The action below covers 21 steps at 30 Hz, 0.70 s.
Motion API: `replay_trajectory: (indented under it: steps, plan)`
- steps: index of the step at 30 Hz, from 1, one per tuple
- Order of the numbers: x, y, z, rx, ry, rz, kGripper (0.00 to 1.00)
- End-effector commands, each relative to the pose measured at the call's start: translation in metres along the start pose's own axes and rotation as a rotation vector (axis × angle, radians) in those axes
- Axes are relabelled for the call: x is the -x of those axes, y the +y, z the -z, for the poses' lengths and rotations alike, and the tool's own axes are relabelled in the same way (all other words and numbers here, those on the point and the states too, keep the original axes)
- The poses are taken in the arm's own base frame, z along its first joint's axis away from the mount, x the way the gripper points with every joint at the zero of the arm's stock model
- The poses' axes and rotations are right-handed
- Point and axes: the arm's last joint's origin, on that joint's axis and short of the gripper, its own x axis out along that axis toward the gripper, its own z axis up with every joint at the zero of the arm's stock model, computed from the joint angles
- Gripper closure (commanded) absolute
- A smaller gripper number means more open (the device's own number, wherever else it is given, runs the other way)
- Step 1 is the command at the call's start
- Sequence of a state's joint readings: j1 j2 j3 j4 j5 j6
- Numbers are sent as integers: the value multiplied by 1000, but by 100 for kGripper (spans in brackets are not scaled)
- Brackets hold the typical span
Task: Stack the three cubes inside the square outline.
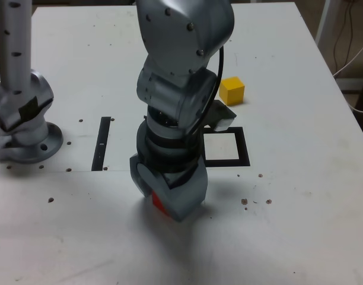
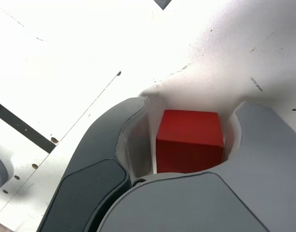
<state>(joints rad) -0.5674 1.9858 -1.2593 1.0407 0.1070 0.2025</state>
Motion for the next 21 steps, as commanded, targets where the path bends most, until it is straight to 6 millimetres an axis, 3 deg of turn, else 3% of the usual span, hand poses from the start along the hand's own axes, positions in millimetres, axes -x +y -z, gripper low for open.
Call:
replay_trajectory:
  steps: [1, 13, 21]
  plan:
    - [0, 0, 0, 0, 6, 1, 62]
    - [27, 4, 2, 12, 7, -1, 62]
    - [54, 33, 7, 126, 3, 36, 62]
